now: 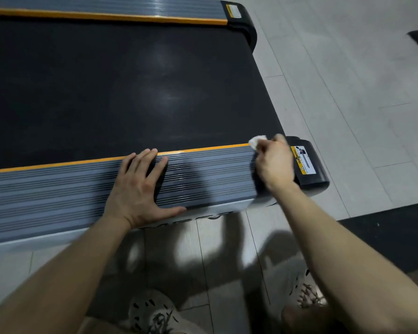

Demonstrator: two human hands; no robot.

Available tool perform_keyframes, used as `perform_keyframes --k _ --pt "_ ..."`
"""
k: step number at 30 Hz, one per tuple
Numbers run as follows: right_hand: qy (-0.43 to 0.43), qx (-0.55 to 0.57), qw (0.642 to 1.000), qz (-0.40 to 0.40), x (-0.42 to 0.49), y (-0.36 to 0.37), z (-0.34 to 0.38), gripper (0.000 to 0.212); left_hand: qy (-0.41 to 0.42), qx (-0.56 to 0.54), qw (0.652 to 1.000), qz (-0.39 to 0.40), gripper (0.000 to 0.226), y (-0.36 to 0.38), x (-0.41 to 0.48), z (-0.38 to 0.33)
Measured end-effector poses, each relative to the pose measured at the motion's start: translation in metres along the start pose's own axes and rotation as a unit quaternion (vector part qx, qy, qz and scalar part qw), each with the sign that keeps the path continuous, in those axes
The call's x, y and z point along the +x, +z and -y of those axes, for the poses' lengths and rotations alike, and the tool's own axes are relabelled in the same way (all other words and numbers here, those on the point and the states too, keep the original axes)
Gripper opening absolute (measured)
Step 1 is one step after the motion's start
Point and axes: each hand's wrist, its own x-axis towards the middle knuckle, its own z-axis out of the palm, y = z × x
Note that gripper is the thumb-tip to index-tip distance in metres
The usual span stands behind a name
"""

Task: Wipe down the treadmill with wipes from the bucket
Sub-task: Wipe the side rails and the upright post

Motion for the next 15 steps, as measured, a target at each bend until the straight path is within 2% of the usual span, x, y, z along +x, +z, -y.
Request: perform_keyframes --k 2,5,6,9,11,13,15 --pt "0.053 0.015 0.998 -0.033 0.005 -0.007 -0.012 0.023 0.002 0.004 1.000 0.007 0.132 0.000 0.000 0.000" --pt "0.086 0.063 0.992 -0.067 -0.012 0.007 0.022 0.021 0.000 0.004 1.000 0.003 0.132 -0.001 -0.001 -0.002" --pt "0.062 0.080 0.993 -0.063 -0.021 0.017 0.040 0.020 -0.001 0.004 1.000 0.002 0.132 -0.001 0.000 -0.001" --pt "-0.095 0.093 0.991 0.015 -0.054 0.047 0.096 0.016 0.004 0.001 1.000 -0.004 0.130 0.000 0.001 -0.001" --pt "-0.165 0.088 0.981 0.053 -0.060 0.051 0.107 0.015 0.003 -0.002 1.000 -0.008 0.129 -0.001 0.000 -0.002" --pt "-0.177 0.071 0.980 0.060 -0.048 0.041 0.087 0.016 0.000 -0.006 1.000 -0.008 0.129 -0.003 0.000 -0.003" --pt "-0.120 0.039 0.991 0.041 -0.030 0.022 0.042 0.019 0.001 -0.006 1.000 -0.007 0.129 -0.003 0.000 -0.003"
